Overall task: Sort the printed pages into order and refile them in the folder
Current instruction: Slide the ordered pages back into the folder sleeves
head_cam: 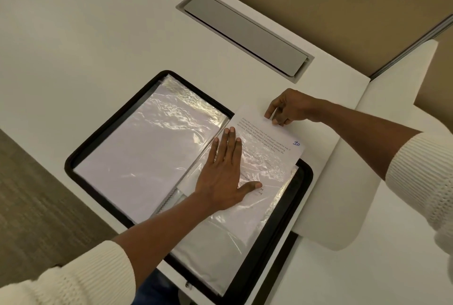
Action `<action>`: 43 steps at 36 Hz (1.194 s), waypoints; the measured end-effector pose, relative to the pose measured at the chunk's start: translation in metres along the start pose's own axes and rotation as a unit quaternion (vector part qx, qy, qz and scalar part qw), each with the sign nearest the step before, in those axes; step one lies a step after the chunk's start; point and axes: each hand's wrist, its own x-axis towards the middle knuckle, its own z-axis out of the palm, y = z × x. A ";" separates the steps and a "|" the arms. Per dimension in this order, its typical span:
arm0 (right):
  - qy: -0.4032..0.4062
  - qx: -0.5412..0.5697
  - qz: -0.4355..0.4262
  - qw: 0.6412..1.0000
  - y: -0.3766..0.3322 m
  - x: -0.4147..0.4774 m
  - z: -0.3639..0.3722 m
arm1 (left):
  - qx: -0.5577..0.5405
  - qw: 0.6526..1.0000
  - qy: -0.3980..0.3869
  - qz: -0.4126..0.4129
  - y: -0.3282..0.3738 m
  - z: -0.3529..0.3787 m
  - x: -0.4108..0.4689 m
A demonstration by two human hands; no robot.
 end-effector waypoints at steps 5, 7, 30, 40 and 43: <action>-0.006 -0.003 -0.004 1.000 -0.007 -0.007 0.016 | -0.010 1.000 0.000 -0.001 -0.002 0.000 0.000; -0.004 0.000 -0.004 1.000 -0.009 -0.009 0.024 | -0.013 1.000 -0.003 0.004 -0.002 -0.002 -0.001; 0.128 -0.026 -0.011 0.991 -0.023 -0.037 0.077 | -0.025 0.999 -0.024 0.028 -0.014 0.001 -0.002; 0.139 0.022 0.015 0.990 -0.030 -0.046 0.103 | -0.016 0.998 -0.021 0.053 -0.016 -0.001 -0.004; 0.134 0.041 0.029 0.990 -0.033 -0.048 0.110 | -0.019 0.998 -0.029 0.054 -0.015 -0.001 -0.004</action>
